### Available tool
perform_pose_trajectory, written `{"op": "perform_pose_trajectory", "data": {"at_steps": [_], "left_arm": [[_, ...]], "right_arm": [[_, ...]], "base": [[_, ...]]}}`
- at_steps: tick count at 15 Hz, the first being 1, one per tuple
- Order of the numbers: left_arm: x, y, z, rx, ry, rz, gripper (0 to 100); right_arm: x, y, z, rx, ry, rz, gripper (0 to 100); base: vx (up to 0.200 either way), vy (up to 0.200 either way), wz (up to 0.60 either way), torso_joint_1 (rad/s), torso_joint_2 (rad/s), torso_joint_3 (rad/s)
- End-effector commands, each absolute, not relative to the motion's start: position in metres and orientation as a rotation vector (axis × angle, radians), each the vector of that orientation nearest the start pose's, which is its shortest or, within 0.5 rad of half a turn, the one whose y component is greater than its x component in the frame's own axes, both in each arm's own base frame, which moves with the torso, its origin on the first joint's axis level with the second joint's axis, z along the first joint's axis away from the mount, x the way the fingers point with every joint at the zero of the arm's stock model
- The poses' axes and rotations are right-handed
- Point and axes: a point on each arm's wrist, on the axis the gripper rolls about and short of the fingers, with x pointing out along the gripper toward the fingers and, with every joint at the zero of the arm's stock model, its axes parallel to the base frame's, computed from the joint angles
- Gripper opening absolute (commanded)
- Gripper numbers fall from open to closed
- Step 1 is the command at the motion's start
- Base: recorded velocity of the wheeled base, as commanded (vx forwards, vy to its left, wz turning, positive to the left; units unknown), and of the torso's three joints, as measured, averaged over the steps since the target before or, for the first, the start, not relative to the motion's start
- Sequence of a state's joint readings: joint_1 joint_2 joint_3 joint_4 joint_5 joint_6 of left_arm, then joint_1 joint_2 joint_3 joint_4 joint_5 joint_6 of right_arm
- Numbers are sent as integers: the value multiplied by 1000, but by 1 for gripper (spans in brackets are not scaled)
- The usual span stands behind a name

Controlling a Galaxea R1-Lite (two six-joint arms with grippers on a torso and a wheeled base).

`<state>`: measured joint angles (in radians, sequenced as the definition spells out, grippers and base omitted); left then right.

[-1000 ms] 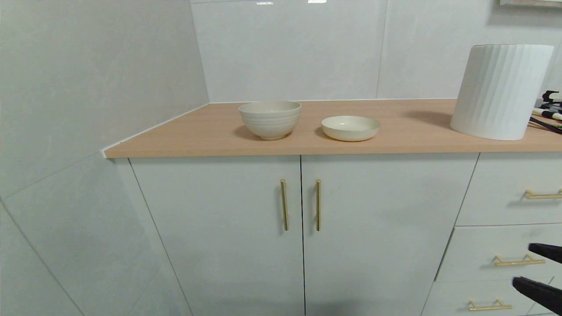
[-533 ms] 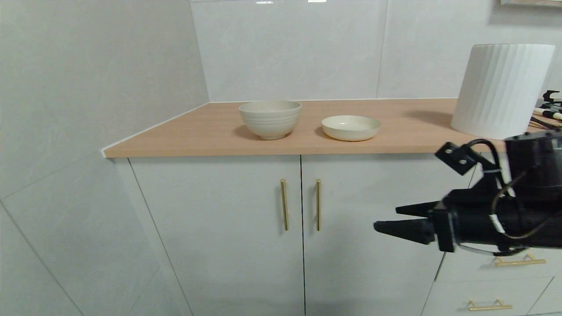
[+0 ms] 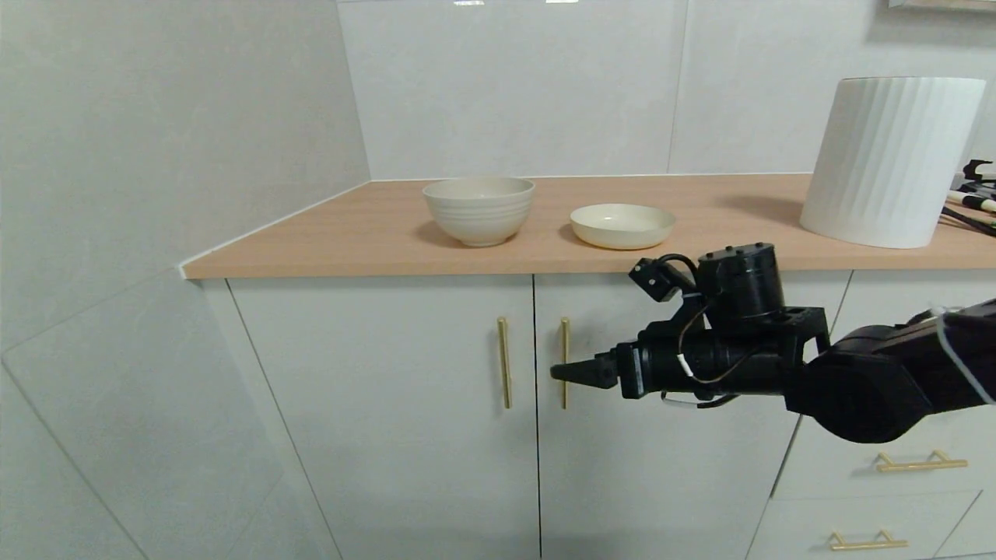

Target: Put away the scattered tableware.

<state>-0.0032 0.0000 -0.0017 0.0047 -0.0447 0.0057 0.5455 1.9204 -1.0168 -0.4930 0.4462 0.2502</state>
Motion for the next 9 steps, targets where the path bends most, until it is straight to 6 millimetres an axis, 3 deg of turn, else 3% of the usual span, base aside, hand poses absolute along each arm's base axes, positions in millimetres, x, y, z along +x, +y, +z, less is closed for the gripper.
{"op": "perform_pose_trajectory", "data": {"at_steps": [1, 9], "left_arm": [[-23, -1, 75, 6, 3, -48, 100], [-23, -1, 75, 6, 3, -48, 100]], "right_arm": [[318, 204, 123, 233, 591, 898, 100], [335, 221, 99, 307, 507, 841, 100]], "base": [[0, 0, 0, 0, 0, 0], [0, 0, 0, 0, 0, 0]]}}
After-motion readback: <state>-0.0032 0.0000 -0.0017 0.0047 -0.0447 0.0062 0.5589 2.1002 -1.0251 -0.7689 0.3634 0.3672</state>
